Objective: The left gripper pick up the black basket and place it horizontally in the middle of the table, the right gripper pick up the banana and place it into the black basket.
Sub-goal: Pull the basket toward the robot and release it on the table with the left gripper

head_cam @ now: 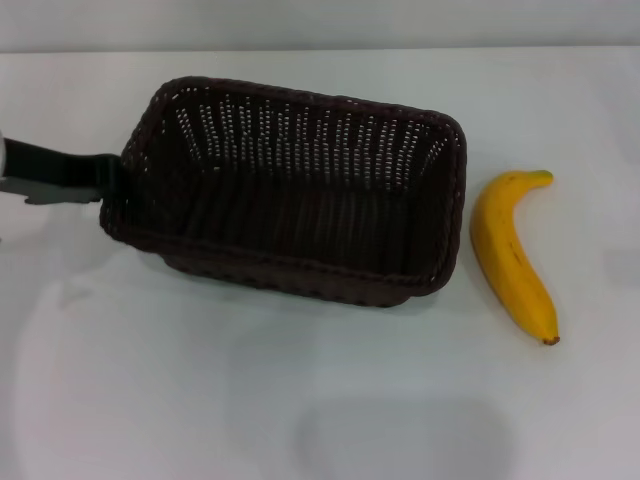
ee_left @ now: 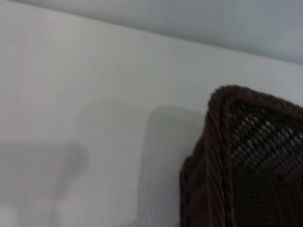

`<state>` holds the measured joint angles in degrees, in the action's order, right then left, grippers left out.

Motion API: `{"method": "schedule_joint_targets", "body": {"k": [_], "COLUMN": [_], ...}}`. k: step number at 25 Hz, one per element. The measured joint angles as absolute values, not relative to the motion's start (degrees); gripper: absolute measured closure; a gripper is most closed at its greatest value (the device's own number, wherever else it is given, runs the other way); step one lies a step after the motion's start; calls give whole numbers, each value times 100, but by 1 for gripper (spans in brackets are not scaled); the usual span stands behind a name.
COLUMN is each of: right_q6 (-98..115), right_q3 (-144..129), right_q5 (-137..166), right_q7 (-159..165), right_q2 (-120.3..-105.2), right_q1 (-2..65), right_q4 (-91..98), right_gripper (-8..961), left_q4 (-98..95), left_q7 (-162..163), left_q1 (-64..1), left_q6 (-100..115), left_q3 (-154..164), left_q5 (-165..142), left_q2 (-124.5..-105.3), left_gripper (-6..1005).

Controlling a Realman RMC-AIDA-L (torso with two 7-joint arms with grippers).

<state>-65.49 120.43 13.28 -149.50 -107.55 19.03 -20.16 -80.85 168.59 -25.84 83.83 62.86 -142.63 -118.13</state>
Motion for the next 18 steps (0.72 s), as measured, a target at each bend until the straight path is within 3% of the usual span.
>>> {"method": "schedule_joint_targets", "body": {"k": [6,9,14,18], "right_q6": [-6527,-6525,-6521,-6529], "right_q3": [12050,12050,12050,12049], "right_q5": [1311,1309,1309,1315], "right_q7": [-14951,-14951,-14951,-14950], "right_q2": [-10822,-10874,-10971,-11032], "right_q1": [1927,1929,1886,1881], "right_q4": [-2022,-2023,-2063,-2067], "right_gripper": [111,112,112,112], "left_q4": [-8052,-7962,-7016,-5662], "left_q7": [16336,15715,14813,13986], "left_q1": [-2615,-2640,-3020,-3596], "left_q6": [8817,8901,9063,8925], "left_q3": [5750,5507,5302,4732], "left_q5": [-13966,-13829,-13796,-13852], "left_q2": [-11711,-11655,-11303,-10937], "left_gripper": [792,715,587,425]}}
